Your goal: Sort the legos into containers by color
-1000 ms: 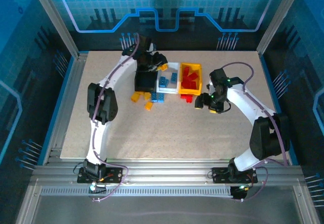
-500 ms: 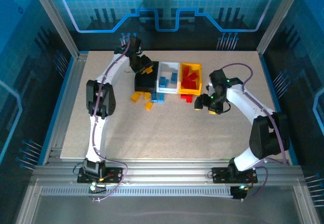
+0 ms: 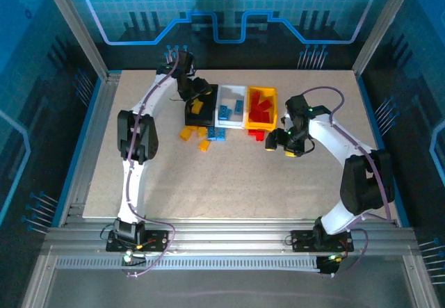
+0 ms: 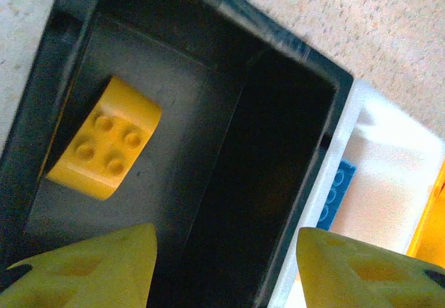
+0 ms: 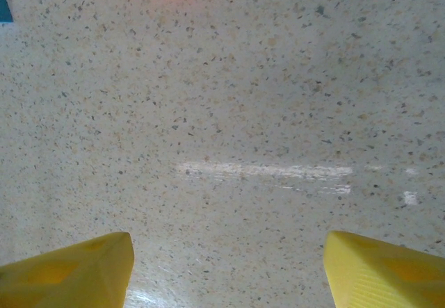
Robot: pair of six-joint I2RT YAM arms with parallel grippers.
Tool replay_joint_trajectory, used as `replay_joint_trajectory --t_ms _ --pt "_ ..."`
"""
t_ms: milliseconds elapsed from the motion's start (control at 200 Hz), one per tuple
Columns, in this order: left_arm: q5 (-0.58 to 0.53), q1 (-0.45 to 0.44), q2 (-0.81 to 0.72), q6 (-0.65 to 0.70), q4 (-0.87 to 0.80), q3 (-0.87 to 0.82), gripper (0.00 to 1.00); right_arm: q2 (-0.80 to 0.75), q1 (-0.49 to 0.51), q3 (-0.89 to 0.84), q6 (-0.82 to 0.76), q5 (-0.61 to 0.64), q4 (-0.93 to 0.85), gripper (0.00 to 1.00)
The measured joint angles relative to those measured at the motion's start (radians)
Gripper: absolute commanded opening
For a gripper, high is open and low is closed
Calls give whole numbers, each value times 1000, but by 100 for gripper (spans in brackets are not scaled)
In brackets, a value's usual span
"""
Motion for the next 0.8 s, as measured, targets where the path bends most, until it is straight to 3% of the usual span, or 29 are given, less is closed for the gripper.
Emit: replay_joint_trajectory --t_ms 355,510,800 --pt "-89 0 -419 319 -19 -515 61 45 137 21 50 4 29 74" --pt "-122 0 -405 436 -20 -608 61 66 182 52 65 15 31 74" --pt "-178 0 -295 538 2 -599 62 78 198 88 80 45 19 74"
